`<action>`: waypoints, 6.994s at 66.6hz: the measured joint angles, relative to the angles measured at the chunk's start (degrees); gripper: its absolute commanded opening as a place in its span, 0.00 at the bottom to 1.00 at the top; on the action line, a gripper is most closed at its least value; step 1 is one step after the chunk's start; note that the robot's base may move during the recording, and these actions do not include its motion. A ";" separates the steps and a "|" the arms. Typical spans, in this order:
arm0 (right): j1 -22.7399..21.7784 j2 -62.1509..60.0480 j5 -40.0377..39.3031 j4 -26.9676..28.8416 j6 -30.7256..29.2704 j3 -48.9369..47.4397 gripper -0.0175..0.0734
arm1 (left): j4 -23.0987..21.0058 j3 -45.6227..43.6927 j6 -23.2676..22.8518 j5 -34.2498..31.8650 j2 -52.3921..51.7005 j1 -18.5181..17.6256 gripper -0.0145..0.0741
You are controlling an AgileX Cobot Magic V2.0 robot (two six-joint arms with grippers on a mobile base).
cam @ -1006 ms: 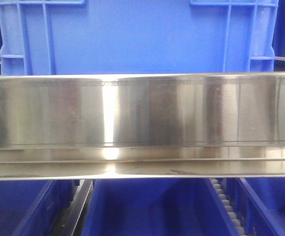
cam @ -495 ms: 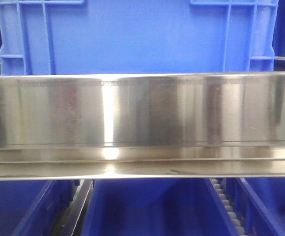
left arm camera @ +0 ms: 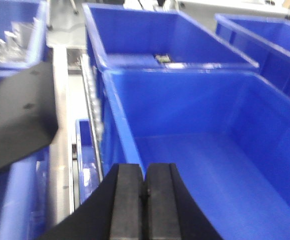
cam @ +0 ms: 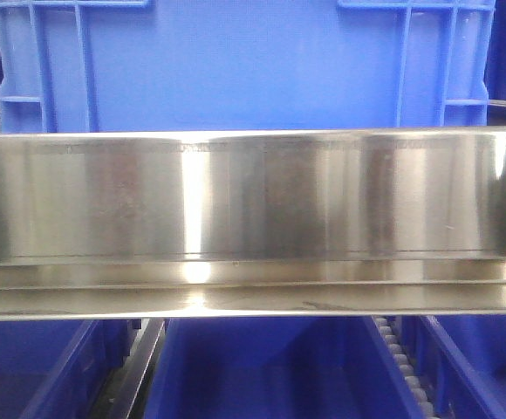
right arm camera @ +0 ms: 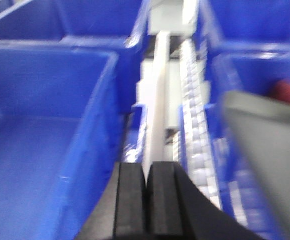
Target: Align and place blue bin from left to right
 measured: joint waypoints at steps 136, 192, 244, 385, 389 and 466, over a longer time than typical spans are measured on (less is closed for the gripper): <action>14.37 27.77 17.98 -13.26 17.67 -27.44 0.51 | 24.27 -22.09 -21.35 18.31 20.02 -9.25 0.04; 12.68 32.00 17.22 -13.27 17.77 -27.53 0.51 | 23.50 -22.19 -21.35 19.35 20.02 -9.25 0.04; 12.58 32.83 18.29 -13.27 17.77 -27.53 0.51 | 23.15 -22.19 -21.35 19.35 20.02 -9.25 0.04; 12.46 32.83 18.54 -13.17 17.77 -27.57 0.11 | 26.83 -24.42 -24.65 21.34 28.44 -9.34 0.54; 12.46 32.83 18.54 -13.17 17.77 -27.57 0.11 | 26.95 -24.42 -24.65 21.37 28.44 -9.34 0.54; 12.46 32.83 18.54 -13.17 17.77 -27.57 0.11 | 28.36 -24.42 -24.65 22.53 29.21 -9.34 0.54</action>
